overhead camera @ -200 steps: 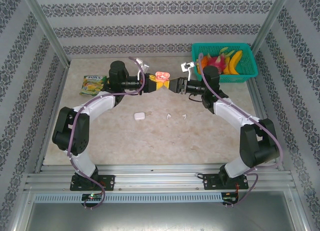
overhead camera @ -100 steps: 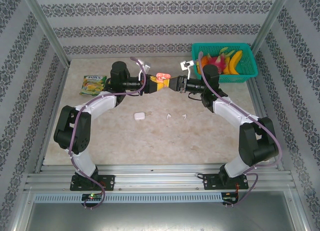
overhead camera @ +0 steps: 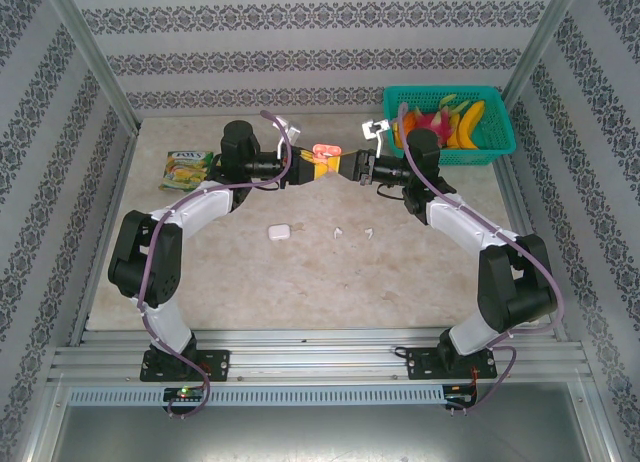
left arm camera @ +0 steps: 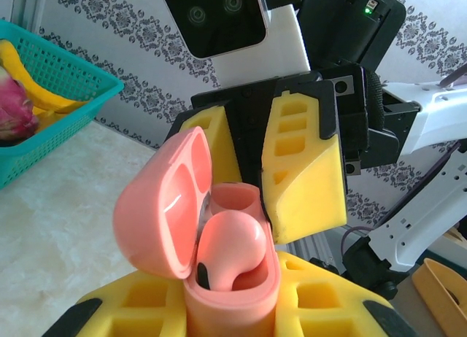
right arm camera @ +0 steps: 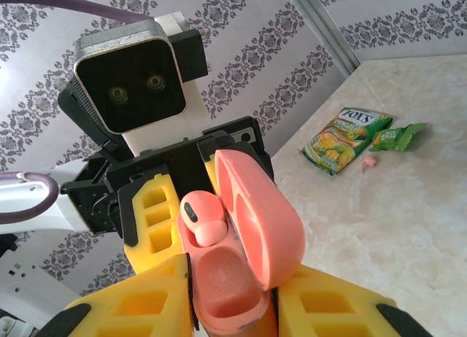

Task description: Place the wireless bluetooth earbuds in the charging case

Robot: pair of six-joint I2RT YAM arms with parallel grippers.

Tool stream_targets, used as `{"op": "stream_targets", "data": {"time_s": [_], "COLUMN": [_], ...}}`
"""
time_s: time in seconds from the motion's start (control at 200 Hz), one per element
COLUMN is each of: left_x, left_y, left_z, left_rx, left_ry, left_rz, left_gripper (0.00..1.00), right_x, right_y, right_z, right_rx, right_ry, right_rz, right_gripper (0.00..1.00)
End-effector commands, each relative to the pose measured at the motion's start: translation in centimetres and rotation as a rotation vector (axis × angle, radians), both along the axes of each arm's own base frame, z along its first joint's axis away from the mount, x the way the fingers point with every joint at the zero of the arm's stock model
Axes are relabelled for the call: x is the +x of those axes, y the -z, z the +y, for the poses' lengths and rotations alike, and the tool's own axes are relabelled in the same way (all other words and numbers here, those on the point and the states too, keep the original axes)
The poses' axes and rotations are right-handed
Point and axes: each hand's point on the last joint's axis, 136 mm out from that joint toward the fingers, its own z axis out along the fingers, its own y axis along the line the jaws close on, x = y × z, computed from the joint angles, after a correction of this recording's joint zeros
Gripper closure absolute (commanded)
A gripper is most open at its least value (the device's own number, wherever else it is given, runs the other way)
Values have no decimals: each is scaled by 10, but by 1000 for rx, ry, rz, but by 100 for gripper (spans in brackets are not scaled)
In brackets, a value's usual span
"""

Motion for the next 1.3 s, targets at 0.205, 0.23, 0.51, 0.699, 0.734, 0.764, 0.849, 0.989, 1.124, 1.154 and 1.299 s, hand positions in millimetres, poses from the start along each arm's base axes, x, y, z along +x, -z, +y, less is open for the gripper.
{"op": "stream_targets", "data": {"time_s": [0.205, 0.23, 0.51, 0.699, 0.734, 0.764, 0.849, 0.989, 1.124, 1.154, 1.299], "left_x": [12, 11, 11, 16, 16, 16, 15, 15, 12, 11, 6], "left_y": [4, 4, 13, 19, 19, 20, 23, 28, 29, 29, 27], "left_z": [-6, -6, 0, 5, 5, 6, 5, 6, 9, 9, 21], "left_rx": [20, 22, 47, 65, 67, 68, 80, 94, 96, 98, 103], "left_ry": [-64, -62, -100, -131, -131, -132, -128, -130, -128, -128, -157], "left_rz": [-13, -12, -1, 21, 23, 24, 30, 37, 26, 22, 1], "left_gripper": [93, 92, 92, 87, 80, 31, 0, 0, 0, 0, 0], "right_x": [5, 6, 15, 19, 20, 20, 21, 24, 26, 27, 32], "right_y": [-3, -1, 5, 7, 7, 6, 7, 9, 11, 12, 17], "right_z": [1, 1, -4, -6, -6, -6, -6, -6, -7, -8, -12], "right_rx": [15, 15, 16, 18, 18, 20, 21, 22, 20, 20, 17], "right_ry": [12, 16, 50, 65, 67, 67, 65, 69, 79, 83, 104], "right_rz": [-11, -6, 14, 19, 21, 20, 24, 27, 34, 34, 47], "right_gripper": [86, 86, 86, 86, 86, 86, 86, 86, 87, 87, 87]}}
